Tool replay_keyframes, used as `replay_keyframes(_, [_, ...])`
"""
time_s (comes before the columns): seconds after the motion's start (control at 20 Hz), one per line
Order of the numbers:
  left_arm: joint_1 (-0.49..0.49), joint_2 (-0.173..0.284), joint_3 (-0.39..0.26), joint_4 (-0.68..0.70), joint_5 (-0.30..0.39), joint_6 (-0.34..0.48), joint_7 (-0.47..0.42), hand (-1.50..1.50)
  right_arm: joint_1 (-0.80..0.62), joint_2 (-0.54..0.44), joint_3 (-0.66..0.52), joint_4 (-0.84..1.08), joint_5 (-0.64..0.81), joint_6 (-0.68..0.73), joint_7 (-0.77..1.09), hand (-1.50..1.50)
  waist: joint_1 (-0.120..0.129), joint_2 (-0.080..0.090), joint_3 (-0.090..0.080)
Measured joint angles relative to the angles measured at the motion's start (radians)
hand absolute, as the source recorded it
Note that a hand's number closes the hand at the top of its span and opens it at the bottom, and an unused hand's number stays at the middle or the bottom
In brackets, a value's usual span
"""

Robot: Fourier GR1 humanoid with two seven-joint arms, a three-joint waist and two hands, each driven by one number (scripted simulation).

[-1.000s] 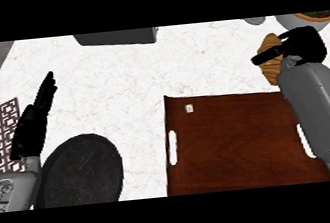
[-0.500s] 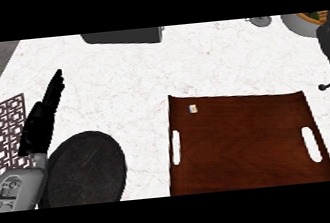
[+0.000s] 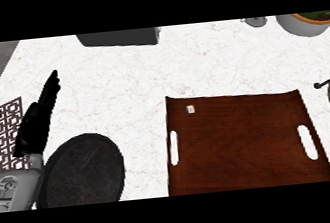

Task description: Pick the croissant from the tray and place it in the tiered basket

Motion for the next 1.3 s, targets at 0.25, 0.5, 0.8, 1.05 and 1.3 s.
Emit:
replay_keyframes(0.25, [0.013, -0.004, 0.012, 0.006, -0.001, 0.005, -0.012, 0.0, -0.047, -0.019, -0.057, 0.078, 0.027, -0.014, -0.033, 1.5, -0.019, -0.003, 0.001])
replay_keyframes(0.5, [0.026, -0.001, 0.021, -0.004, 0.001, 0.002, -0.005, 0.0, -0.057, -0.058, -0.079, 0.167, 0.074, 0.007, -0.046, 1.5, -0.032, -0.007, 0.001])
replay_keyframes(0.8, [0.042, -0.002, 0.033, -0.01, 0.001, 0.005, -0.012, 0.0, -0.037, -0.137, -0.079, 0.262, 0.142, 0.081, -0.045, 1.5, -0.045, -0.01, 0.001])
replay_keyframes(1.05, [0.052, 0.002, 0.046, -0.013, -0.003, 0.006, -0.005, 0.0, -0.021, -0.178, -0.087, 0.278, 0.159, 0.131, -0.06, 1.5, -0.064, -0.018, 0.001])
replay_keyframes(1.3, [0.063, -0.003, 0.054, -0.023, -0.012, 0.009, 0.002, 0.0, 0.01, -0.169, -0.121, 0.241, 0.119, 0.155, -0.094, 1.5, -0.071, -0.027, -0.005])
